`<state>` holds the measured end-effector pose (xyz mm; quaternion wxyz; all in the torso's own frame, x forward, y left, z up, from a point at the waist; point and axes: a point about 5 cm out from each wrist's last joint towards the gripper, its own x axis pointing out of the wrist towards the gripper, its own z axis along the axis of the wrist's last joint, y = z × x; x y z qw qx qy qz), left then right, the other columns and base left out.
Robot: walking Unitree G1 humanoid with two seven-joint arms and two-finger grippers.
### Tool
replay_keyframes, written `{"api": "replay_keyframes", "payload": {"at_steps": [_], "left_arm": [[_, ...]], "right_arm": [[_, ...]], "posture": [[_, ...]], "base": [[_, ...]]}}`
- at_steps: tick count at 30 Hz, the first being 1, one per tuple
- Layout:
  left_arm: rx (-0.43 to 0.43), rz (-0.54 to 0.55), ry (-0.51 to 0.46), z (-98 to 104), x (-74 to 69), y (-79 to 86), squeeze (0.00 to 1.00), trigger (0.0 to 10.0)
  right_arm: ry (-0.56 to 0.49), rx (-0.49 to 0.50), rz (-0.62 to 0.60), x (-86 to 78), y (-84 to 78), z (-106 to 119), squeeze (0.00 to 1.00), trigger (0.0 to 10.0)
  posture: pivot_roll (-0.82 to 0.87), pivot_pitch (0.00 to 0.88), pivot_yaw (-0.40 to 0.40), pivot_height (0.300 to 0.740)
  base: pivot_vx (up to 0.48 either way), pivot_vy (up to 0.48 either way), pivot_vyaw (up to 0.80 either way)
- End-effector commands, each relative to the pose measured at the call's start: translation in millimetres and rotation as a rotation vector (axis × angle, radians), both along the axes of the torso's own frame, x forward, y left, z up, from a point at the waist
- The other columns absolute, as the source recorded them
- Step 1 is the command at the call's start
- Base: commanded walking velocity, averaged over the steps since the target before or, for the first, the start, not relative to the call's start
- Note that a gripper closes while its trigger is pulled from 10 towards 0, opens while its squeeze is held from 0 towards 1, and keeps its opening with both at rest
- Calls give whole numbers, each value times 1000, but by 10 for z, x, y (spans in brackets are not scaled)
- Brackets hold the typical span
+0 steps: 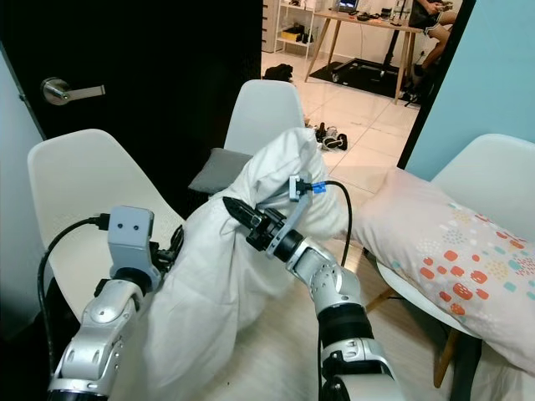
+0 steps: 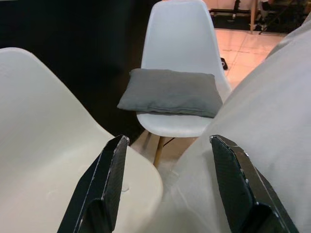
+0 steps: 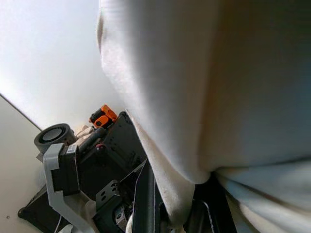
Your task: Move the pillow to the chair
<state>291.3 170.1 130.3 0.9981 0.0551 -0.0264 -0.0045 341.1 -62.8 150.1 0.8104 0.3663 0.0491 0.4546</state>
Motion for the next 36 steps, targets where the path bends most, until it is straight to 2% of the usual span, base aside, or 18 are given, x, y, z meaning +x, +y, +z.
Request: {"api": "replay_keyframes", "payload": {"at_steps": [1,11,13,19,36], "left_arm": [[18,-18,15,-24,1,-28,0,10000],[49,-33,15,-17,9,-42,0,10000],[54,-30,14,-16,10,-40,0,10000],[69,-34,13,-13,14,-44,0,10000],[55,-29,18,-18,29,-34,0,10000]], "right_arm": [[-71,53,-19,67,-19,210,0,10000],[-67,30,-31,81,-11,203,0,10000],[-67,22,-32,83,-8,201,0,10000],[-126,-18,-15,57,18,225,0,10000],[-148,-20,2,46,31,241,0,10000]], "posture": [[-3,0,-91,740],[-2,0,-93,740],[-2,0,-93,740],[-1,0,-94,740],[-1,0,-95,740]], "base": [[0,0,0],[0,0,0],[0,-420,0],[0,-476,775],[0,0,764]]}}
